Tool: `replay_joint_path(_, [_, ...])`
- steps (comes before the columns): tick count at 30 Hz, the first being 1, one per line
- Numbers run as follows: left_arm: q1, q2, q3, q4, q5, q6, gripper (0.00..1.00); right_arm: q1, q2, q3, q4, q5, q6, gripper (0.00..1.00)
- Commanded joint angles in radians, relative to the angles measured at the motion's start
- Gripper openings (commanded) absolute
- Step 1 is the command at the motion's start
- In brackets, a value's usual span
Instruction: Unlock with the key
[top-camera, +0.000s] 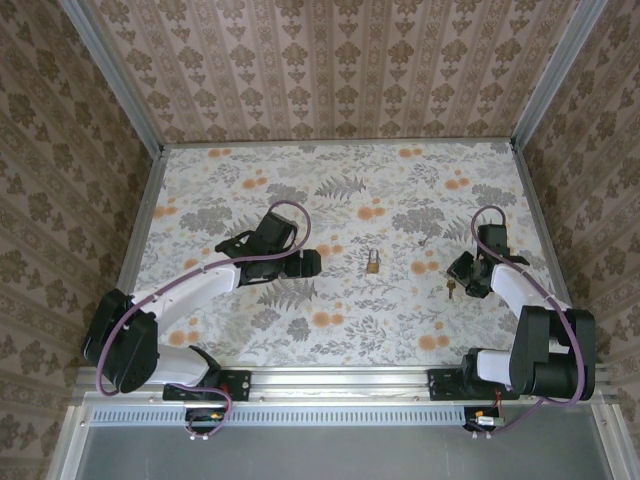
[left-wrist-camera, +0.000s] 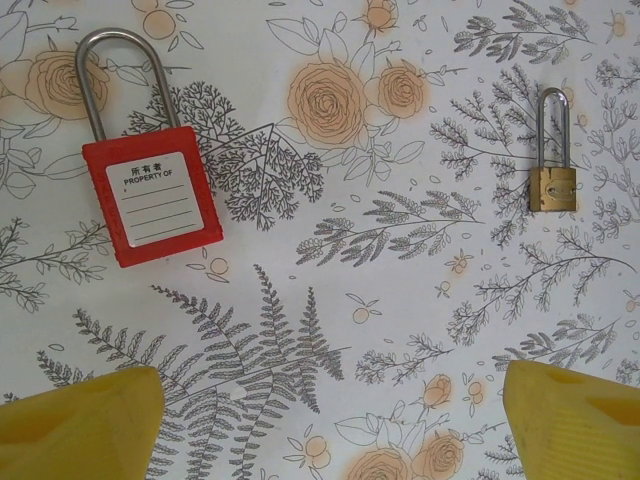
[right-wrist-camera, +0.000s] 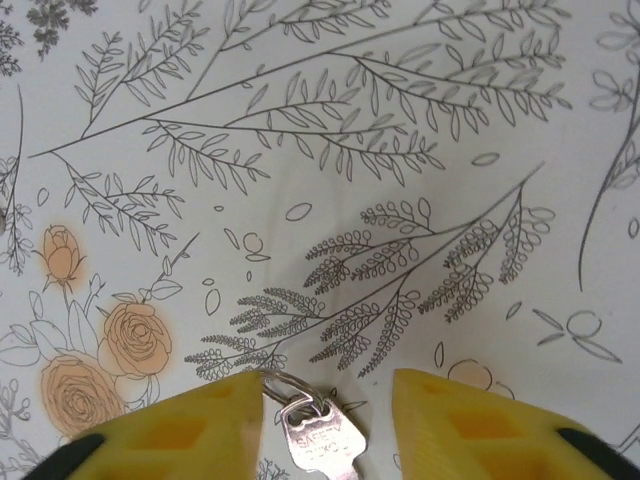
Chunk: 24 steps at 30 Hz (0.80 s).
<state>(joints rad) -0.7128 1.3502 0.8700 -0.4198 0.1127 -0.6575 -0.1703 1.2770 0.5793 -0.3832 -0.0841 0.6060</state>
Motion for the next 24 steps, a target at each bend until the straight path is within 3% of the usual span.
replay_joint_path(1, [-0.008, -0.003, 0.018, -0.002, 0.019, 0.01, 0.88, -0.001, 0.013, -0.018, 0.025, -0.043, -0.018, 0.49])
replay_joint_path(6, [-0.012, -0.002, 0.023, -0.005, 0.021, 0.012, 0.88, 0.014, 0.05, -0.011, 0.057, -0.11, -0.037, 0.47])
replay_joint_path(15, [-0.017, -0.014, 0.014, -0.005, 0.018, 0.012, 0.88, 0.039, 0.083, 0.011, 0.019, -0.053, -0.019, 0.28])
replay_joint_path(24, [-0.017, -0.025, 0.011, -0.015, 0.007, 0.015, 0.88, 0.04, 0.076, 0.015, 0.015, -0.03, -0.015, 0.19])
